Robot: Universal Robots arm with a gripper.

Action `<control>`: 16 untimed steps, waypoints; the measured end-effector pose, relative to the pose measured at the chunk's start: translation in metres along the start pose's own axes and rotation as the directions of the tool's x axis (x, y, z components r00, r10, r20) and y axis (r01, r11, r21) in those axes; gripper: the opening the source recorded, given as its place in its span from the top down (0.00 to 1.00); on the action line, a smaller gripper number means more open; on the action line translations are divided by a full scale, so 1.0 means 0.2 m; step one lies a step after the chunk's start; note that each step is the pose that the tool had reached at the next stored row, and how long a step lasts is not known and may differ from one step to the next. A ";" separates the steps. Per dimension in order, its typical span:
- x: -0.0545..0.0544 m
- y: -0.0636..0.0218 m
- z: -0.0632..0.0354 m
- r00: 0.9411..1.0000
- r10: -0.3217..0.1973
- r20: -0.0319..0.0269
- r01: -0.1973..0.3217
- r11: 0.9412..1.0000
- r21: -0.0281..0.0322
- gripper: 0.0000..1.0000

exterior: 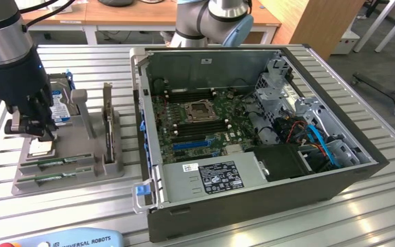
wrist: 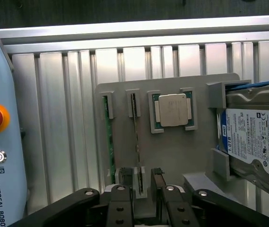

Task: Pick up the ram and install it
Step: 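Pick up the ram and move it above insertion slot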

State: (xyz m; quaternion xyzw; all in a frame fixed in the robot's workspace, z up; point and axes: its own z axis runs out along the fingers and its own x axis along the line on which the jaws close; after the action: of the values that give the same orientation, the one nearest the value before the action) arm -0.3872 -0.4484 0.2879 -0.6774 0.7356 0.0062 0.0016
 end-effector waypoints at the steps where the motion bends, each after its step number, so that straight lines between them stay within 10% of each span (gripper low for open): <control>1: 0.00 0.000 0.000 1.000 0.000 0.000 0.000 1.000 0.000 0.71; 16: 0.09 -0.008 -0.001 1.000 0.000 0.000 0.000 1.000 0.000 0.71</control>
State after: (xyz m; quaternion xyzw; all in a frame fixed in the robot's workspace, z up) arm -0.3872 -0.4672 0.2879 -0.6774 0.7356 0.0062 0.0017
